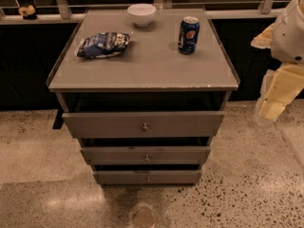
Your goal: Open middle drawer
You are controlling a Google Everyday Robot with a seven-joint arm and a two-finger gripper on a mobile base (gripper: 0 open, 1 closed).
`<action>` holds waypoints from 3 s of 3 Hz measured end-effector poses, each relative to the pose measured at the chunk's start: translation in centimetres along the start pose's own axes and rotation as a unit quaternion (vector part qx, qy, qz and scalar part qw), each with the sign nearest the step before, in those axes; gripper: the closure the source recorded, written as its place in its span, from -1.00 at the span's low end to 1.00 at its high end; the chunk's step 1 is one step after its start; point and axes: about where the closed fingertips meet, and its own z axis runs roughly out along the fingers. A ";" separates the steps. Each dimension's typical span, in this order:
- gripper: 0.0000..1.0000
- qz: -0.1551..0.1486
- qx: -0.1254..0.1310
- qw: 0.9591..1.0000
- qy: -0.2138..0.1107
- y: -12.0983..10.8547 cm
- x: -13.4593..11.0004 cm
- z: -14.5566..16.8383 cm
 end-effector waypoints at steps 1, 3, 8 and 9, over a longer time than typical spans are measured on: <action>-1.00 0.000 0.006 1.000 -0.002 0.1 -0.1 -0.1; -1.00 0.016 0.011 0.998 -0.057 6.2 1.9 4.0; -1.00 0.110 -0.133 0.985 -0.024 19.0 7.5 28.1; -1.00 0.141 -0.174 0.974 -0.017 18.4 7.9 32.4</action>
Offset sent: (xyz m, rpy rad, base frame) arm -0.0557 -0.0005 -0.0886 0.1422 -0.0021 -0.0134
